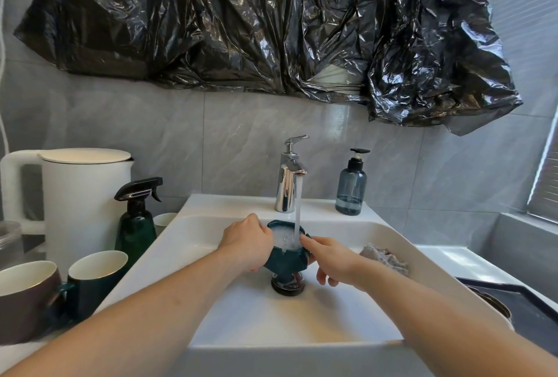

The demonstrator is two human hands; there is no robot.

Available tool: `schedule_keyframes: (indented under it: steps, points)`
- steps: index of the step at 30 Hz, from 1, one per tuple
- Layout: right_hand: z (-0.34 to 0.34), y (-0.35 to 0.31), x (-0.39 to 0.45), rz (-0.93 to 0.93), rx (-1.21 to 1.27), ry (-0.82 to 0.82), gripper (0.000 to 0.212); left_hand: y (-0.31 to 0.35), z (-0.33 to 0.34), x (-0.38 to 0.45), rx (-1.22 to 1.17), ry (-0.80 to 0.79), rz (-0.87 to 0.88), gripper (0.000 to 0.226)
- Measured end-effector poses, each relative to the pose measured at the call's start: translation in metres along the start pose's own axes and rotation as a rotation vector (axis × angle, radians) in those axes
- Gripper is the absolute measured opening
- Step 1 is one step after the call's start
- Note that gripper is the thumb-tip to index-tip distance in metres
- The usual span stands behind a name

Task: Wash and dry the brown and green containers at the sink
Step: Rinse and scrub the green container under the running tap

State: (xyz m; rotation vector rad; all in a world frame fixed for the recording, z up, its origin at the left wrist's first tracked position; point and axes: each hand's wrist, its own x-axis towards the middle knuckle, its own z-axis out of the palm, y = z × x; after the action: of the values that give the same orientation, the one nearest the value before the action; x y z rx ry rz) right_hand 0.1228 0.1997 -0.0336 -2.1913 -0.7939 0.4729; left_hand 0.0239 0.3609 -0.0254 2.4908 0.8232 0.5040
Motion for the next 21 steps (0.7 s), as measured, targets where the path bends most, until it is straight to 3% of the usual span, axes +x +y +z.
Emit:
schedule_keyframes:
  steps: [15,21]
  points:
    - [-0.0001,0.0000,-0.0007,-0.003,0.028,0.041,0.040,0.0054,-0.0055,-0.0057,-0.042,0.072,0.061,0.021]
    - [-0.0020,-0.0011,-0.0013,-0.026,0.057,0.092,0.033,0.0049,-0.0049,-0.0050,-0.088,0.004,0.031,0.021]
